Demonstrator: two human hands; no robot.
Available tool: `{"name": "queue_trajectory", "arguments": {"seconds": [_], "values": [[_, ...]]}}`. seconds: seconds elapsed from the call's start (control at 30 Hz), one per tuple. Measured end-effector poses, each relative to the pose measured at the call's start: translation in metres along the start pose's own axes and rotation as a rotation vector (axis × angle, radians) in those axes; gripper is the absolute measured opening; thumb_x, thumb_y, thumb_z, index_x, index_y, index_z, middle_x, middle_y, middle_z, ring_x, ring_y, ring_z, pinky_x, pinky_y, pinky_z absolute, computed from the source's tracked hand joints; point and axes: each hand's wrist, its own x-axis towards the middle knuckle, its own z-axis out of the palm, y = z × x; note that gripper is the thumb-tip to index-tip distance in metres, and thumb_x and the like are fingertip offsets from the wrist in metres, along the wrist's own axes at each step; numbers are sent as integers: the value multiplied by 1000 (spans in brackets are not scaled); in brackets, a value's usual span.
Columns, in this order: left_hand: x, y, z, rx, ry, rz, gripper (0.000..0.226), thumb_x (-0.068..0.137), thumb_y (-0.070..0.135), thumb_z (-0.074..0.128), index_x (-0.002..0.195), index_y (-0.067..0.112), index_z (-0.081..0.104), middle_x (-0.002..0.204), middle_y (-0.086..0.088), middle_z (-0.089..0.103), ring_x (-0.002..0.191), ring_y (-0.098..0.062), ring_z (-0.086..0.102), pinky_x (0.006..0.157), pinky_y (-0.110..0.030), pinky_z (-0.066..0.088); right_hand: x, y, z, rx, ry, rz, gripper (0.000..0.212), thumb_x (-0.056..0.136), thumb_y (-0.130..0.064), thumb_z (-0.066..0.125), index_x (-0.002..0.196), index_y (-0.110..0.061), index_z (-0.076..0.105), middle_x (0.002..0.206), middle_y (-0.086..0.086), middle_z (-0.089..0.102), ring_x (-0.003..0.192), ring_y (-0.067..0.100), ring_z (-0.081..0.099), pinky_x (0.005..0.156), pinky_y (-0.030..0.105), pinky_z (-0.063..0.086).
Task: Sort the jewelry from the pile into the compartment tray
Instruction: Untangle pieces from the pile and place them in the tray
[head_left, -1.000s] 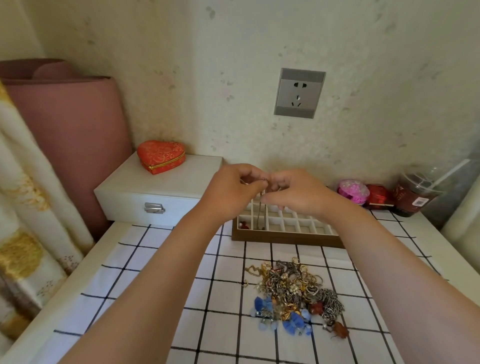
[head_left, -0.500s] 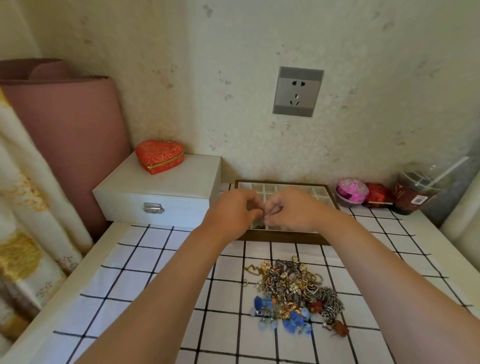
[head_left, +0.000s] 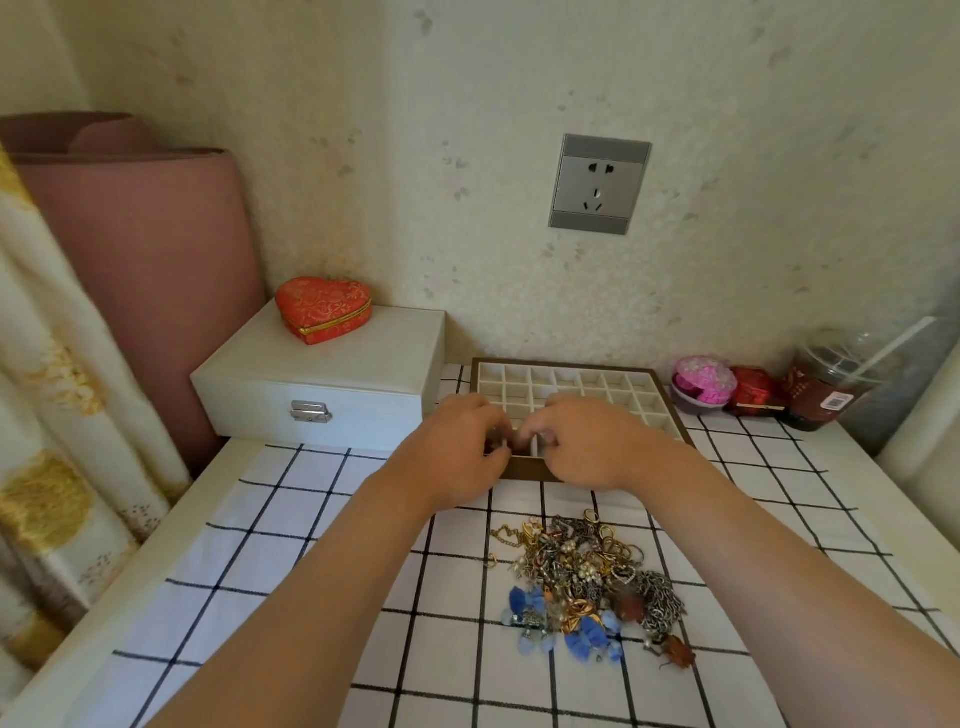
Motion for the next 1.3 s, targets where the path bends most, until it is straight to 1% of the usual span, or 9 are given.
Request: {"name": "queue_trajectory", "arguments": {"seconds": [0.13,0.3,0.4,0.53,0.73,0.87,1.03,1.17,1.3], "values": [[-4,3,0,36,-35,28,27,89,33,61,114,28,66,109,6,57,111,-15,45,94,-35,44,0,2,-2,27,65,17,43,89,-7,51,109,-39,70,88,-15,41,89,16,54,81,38,50],[-5,6,1,86,-77,21,27,91,37,60,115,30,69,134,3,50,132,-15,35,105,-40,39,-3,3,-5,27,56,28,43,88,-6,51,107,-37,73,85,-16,52,87,12,58,82,38,54],[-3,7,1,15,-4,29,19,89,33,62,106,26,68,118,5,55,114,-14,47,94,-38,47,-4,-2,-1,2,21,-8,40,90,-7,51,109,-34,73,89,-12,56,84,14,59,77,36,53],[-4,4,3,79,7,49,25,87,38,63,109,26,61,102,10,52,102,-11,45,83,-32,48,-1,0,-1,7,63,1,39,91,-8,50,105,-34,75,93,-15,56,85,10,59,77,32,52],[-5,3,5,114,-44,70,31,87,39,61,117,28,60,108,8,53,108,-11,42,88,-32,46,-4,1,0,9,57,7,39,92,-7,51,107,-35,73,83,-16,50,81,9,56,74,31,50],[-12,9,-3,89,-10,60,36,89,39,61,123,27,59,112,8,55,109,-10,44,88,-31,46,-19,5,-5,74,153,-14,37,94,-10,51,108,-37,72,97,-15,54,92,3,53,82,29,47],[-30,27,-15,28,40,63,21,89,35,63,109,28,63,103,11,57,100,-8,50,83,-31,49,-56,-6,-6,82,152,-18,30,96,-17,54,109,-39,71,104,-19,61,92,3,58,87,31,52],[-44,37,-21,20,-91,-16,11,92,32,62,102,35,66,92,19,60,86,-1,56,82,-30,54,-87,-11,5,129,107,37,27,100,-23,53,113,-39,70,121,-18,65,106,1,59,94,28,51],[-62,38,-20,12,-156,-113,9,92,33,64,99,37,69,95,19,64,83,2,57,79,-23,50,-102,-16,17,114,102,48,29,100,-25,55,119,-42,69,124,-20,60,104,0,54,91,25,48]]}}
